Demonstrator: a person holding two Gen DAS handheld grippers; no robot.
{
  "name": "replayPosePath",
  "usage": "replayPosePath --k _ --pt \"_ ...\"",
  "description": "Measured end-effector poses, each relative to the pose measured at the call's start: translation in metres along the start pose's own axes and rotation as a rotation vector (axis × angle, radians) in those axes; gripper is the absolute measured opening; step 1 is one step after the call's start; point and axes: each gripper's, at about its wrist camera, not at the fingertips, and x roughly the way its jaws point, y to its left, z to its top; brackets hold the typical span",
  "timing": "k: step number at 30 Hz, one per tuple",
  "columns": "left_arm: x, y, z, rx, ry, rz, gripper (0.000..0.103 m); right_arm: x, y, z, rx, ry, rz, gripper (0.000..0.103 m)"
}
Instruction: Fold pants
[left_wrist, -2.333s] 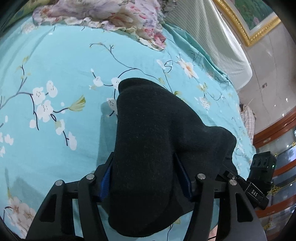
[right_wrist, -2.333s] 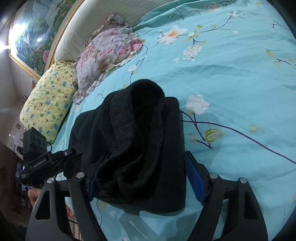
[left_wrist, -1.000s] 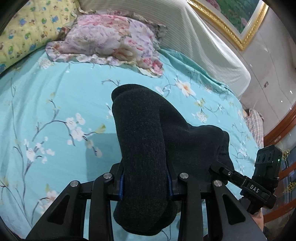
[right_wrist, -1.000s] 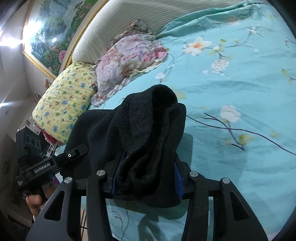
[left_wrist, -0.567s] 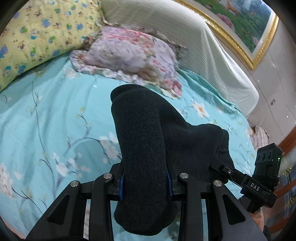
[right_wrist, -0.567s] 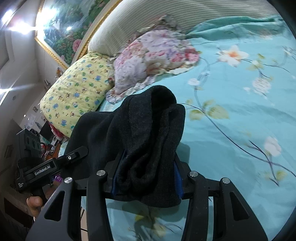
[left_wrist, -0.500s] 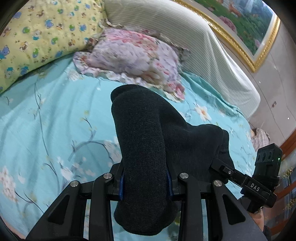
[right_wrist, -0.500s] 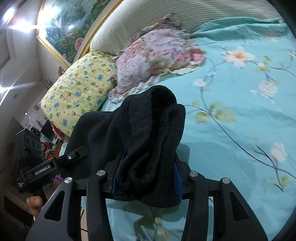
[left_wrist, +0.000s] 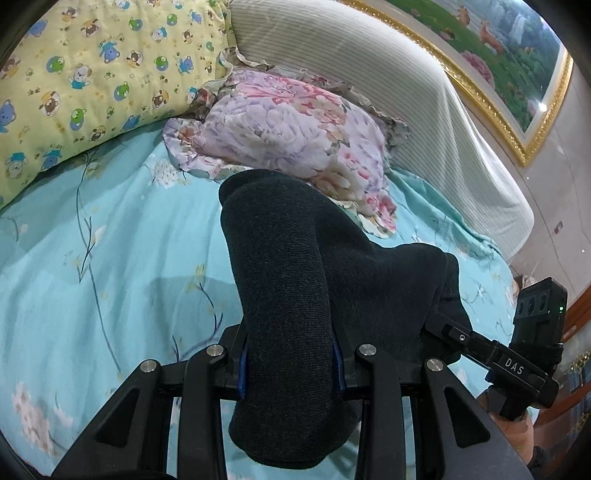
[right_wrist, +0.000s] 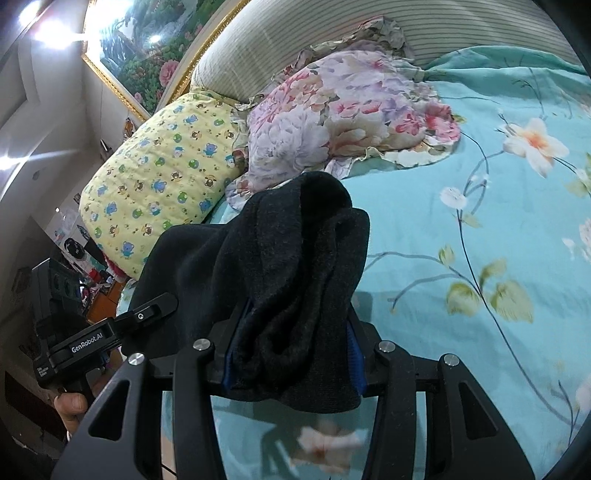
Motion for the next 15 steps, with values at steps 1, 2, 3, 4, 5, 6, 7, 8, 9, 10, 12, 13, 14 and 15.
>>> replayPosePath --k 1,2,3,4,5,6,7,8,9,10,12,13,14,15 --pt "0.004 0.001 0.003 0.000 -0.001 0.002 0.033 0.004 -0.001 0.003 0.001 0.001 -0.002 0.048" --pt "0.007 0.002 0.006 0.002 -0.003 0.005 0.033 0.007 -0.001 0.006 0.000 0.002 -0.005 0.048" --pt "0.011 0.003 0.008 0.002 -0.003 0.008 0.033 0.011 -0.002 0.010 -0.002 0.004 -0.007 0.048" --pt "0.015 0.004 0.011 0.002 -0.001 0.011 0.033 0.014 -0.002 0.013 -0.006 0.007 -0.010 0.048" --pt "0.018 0.005 0.013 0.000 0.002 0.013 0.033 0.017 -0.003 0.015 -0.008 0.008 -0.012 0.048" --pt "0.021 0.005 0.015 -0.001 0.004 0.014 0.033 0.021 -0.004 0.019 -0.009 0.012 -0.016 0.048" --pt "0.024 0.005 0.017 -0.001 0.005 0.015 0.033 0.024 -0.004 0.021 -0.009 0.014 -0.017 0.048" --pt "0.026 0.006 0.019 0.000 0.004 0.016 0.033 0.027 -0.006 0.024 -0.010 0.017 -0.021 0.048" --pt "0.029 0.006 0.021 0.003 0.002 0.018 0.033 0.030 -0.006 0.025 -0.011 0.019 -0.022 0.048" --pt "0.031 0.006 0.022 0.004 0.002 0.018 0.033 0.033 -0.007 0.028 -0.013 0.022 -0.024 0.048" --pt "0.036 0.007 0.025 0.006 0.004 0.019 0.033 0.038 -0.010 0.031 -0.014 0.026 -0.025 0.048" --pt "0.039 0.008 0.026 0.004 0.007 0.020 0.033 0.040 -0.011 0.033 -0.014 0.029 -0.026 0.048" --pt "0.042 0.009 0.027 0.002 0.009 0.020 0.033 0.043 -0.013 0.035 -0.013 0.032 -0.027 0.048" --pt "0.045 0.010 0.028 0.000 0.012 0.020 0.033 0.045 -0.014 0.036 -0.013 0.034 -0.028 0.048"
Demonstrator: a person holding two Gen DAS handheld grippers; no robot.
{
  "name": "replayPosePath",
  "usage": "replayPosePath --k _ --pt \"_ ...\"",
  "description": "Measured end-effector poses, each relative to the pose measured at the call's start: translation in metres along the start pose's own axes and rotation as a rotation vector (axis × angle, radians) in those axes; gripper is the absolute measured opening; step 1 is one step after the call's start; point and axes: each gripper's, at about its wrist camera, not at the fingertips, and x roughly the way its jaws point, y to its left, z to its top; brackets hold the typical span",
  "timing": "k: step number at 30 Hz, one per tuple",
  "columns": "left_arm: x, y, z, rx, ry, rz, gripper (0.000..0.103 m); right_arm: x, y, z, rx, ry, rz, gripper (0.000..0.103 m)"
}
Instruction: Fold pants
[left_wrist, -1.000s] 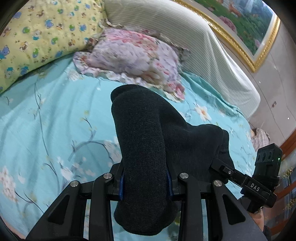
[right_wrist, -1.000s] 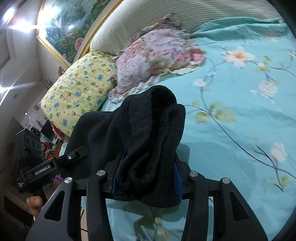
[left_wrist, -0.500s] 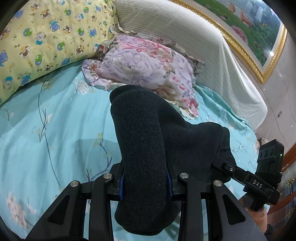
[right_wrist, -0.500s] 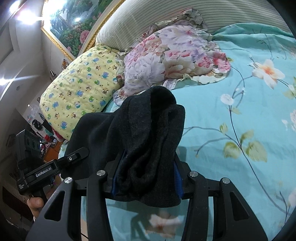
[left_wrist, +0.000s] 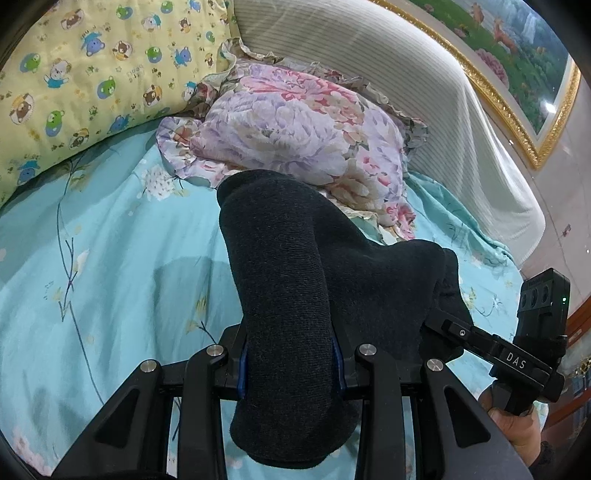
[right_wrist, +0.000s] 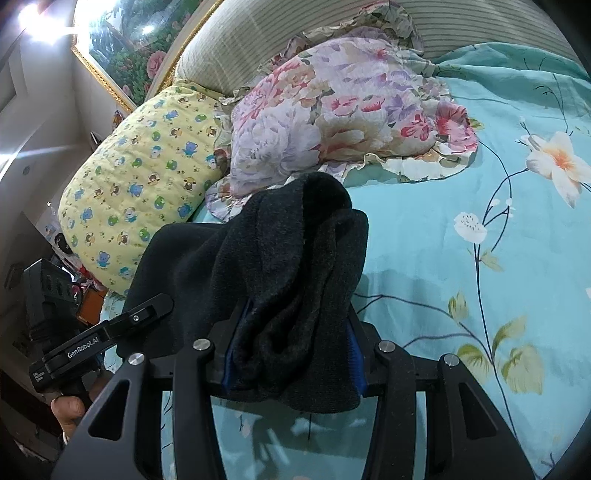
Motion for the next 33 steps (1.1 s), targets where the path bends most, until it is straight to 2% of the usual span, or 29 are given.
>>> replayPosePath --k 12,22,27,33 --pt "0.029 0.012 -0.006 -0.021 0.044 0.009 0.036 0.026 -0.019 0.001 0.021 0.042 -0.008 0.049" --pt "0.035 0.028 -0.011 -0.050 0.049 0.023 0.060 0.032 -0.027 -0.005 0.035 0.048 -0.014 0.063" --pt "0.035 0.032 -0.013 -0.060 0.054 0.017 0.066 0.034 -0.031 -0.006 0.046 0.047 -0.018 0.071" --pt "0.033 0.032 -0.014 -0.059 0.056 0.025 0.069 0.033 -0.032 -0.007 0.051 0.050 -0.020 0.073"
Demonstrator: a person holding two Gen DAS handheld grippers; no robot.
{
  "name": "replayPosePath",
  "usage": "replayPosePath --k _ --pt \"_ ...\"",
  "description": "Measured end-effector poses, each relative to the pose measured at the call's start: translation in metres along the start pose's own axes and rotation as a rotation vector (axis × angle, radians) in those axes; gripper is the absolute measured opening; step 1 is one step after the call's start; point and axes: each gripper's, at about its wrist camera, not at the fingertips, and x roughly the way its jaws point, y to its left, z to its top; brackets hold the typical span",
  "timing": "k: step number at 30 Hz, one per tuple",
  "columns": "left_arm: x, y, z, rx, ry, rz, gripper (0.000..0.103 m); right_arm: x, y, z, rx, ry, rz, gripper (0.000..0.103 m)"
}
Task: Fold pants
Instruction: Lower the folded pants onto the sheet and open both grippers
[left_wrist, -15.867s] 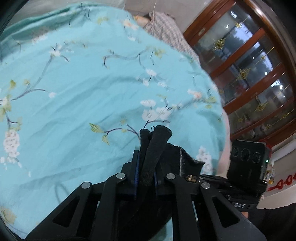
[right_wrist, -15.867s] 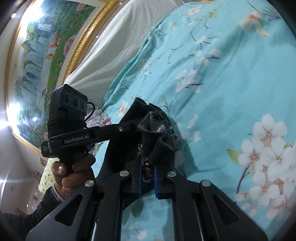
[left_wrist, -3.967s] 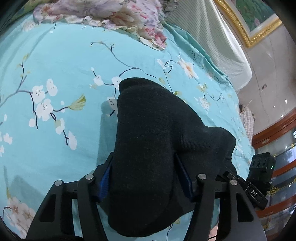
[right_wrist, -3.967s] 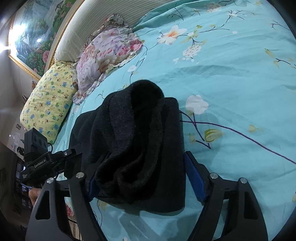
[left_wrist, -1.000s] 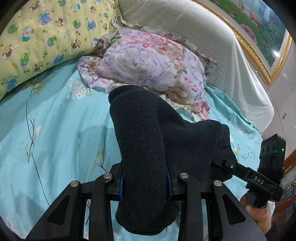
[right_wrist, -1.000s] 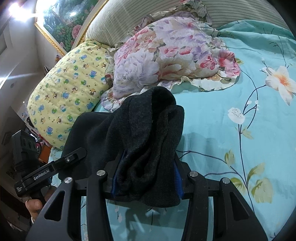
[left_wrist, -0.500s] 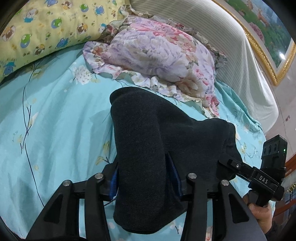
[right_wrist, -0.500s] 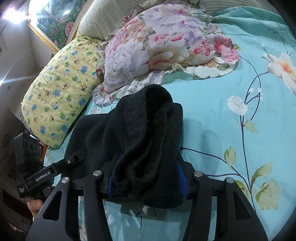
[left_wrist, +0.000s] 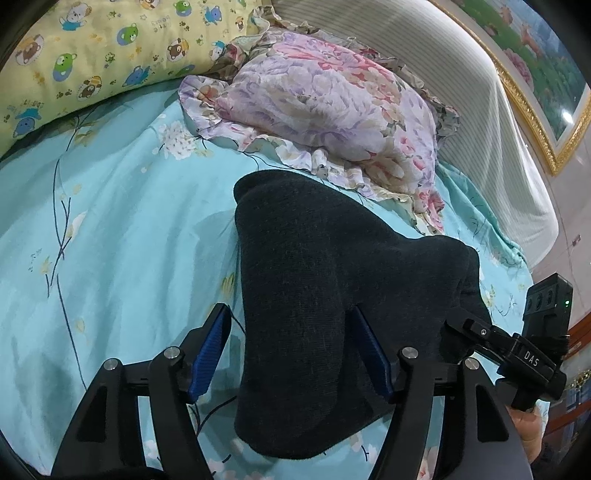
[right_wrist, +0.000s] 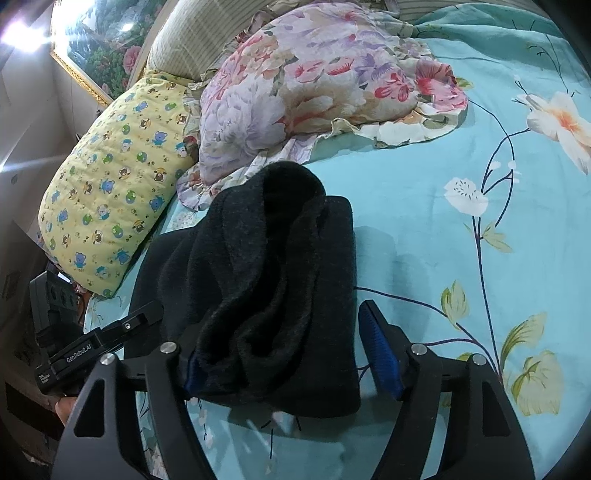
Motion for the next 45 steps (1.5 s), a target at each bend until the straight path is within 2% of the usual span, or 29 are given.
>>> replayPosePath --k 4,6,15,25,36,45 --pt "-0.004 0.001 -0.003 -0.002 0.000 0.002 0.073 -0.005 0.005 -0.001 -0.013 -0.002 -0.003 0.075" --pt "-0.007 0.000 -0.005 -0.001 0.001 0.008 0.076 -0.007 0.006 -0.002 -0.021 -0.009 -0.006 0.079" --pt "-0.031 -0.006 -0.022 0.061 -0.035 0.072 0.078 -0.022 0.020 -0.013 -0.080 -0.038 -0.033 0.085" --pt "-0.050 -0.019 -0.045 0.122 -0.069 0.120 0.079 -0.043 0.041 -0.034 -0.197 -0.122 -0.121 0.092" --pt "-0.062 -0.036 -0.063 0.207 -0.088 0.221 0.081 -0.046 0.061 -0.058 -0.329 -0.130 -0.194 0.098" --pt "-0.066 -0.043 -0.074 0.252 -0.104 0.293 0.085 -0.048 0.068 -0.067 -0.359 -0.141 -0.198 0.100"
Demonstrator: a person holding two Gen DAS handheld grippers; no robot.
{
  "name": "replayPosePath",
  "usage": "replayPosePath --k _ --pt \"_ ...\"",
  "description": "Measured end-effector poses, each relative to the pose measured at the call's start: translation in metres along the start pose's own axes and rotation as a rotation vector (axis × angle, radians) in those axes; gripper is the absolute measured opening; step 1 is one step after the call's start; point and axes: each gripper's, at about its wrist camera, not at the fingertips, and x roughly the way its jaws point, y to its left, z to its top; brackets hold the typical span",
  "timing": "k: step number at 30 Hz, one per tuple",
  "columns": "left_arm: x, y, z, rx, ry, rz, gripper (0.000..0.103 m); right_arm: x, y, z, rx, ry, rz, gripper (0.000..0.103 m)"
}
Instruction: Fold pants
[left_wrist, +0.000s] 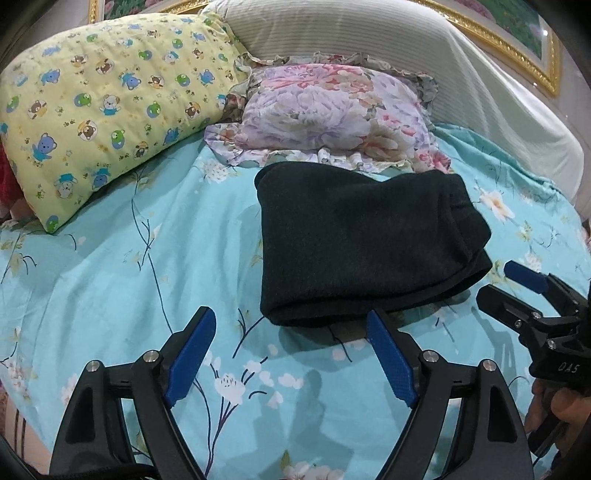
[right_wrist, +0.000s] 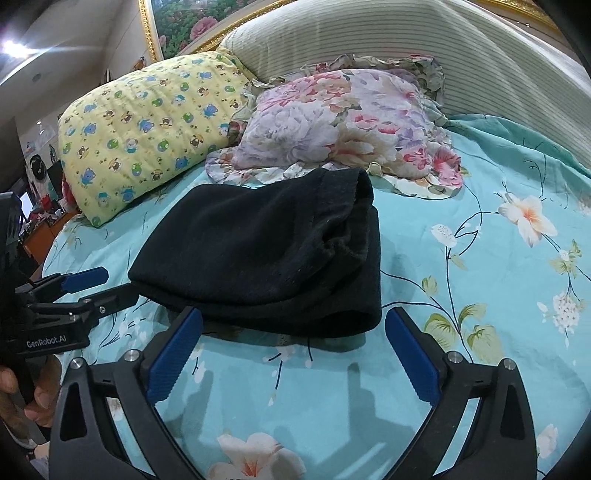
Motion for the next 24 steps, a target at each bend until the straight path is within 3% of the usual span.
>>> replayPosePath --k 3,24 --pt "0.002 -0.002 -0.003 0.008 0.005 0.013 0.089 0.000 0.003 -0.002 -0.010 -0.004 -0.002 0.100" --pt "0.005 -0.004 -0.011 0.026 -0.022 0.048 0.090 0.007 0.018 -0.010 -0.063 -0.019 -0.006 0.101"
